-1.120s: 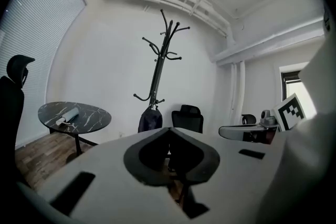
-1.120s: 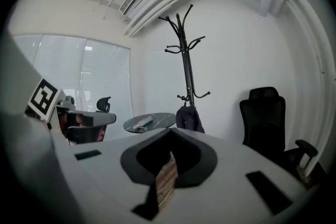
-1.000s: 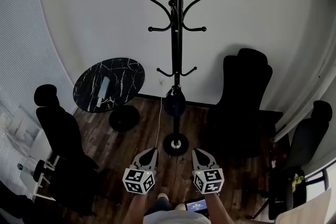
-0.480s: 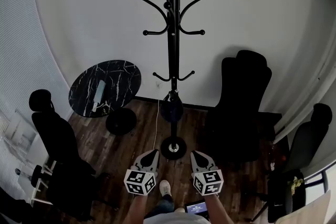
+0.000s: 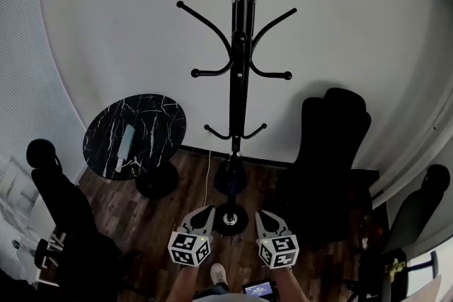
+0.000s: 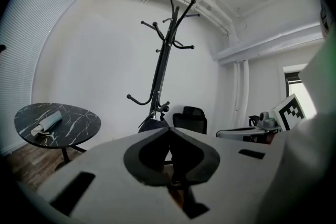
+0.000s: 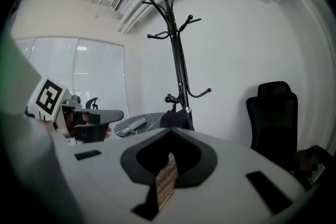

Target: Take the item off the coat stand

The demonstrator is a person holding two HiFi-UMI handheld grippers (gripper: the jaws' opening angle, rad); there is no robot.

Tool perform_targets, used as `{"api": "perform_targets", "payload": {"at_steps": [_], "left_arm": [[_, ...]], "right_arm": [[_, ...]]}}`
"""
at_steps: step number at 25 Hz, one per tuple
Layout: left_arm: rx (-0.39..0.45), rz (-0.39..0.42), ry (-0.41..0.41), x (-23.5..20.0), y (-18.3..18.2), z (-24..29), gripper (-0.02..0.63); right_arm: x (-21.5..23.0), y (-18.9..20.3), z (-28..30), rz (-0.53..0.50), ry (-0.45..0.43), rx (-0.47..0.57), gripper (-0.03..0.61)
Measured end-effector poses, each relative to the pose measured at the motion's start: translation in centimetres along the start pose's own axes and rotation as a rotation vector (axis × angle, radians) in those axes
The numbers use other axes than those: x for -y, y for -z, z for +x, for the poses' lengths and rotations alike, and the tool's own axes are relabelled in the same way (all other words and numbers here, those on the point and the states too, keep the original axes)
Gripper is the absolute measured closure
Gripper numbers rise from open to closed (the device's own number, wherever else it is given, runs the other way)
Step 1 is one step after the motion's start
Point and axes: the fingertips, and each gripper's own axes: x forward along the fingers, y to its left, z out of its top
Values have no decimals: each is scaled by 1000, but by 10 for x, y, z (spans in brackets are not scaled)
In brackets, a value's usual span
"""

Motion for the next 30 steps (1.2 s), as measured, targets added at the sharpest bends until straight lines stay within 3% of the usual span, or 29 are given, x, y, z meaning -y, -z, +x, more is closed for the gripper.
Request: {"api": "perform_targets", "payload": {"at_steps": [9,15,30], "left_arm": [[-20,11,56,-48,-12,68,594],[-58,1,97,-70,-2,99,594],[-80,-7,110,-80,10,106,594]], "right_arm": [[29,-19,71,-6,67,7,566],[41,-17,96,6,132,10,566],[41,-2,108,27,144,-21,566]]}}
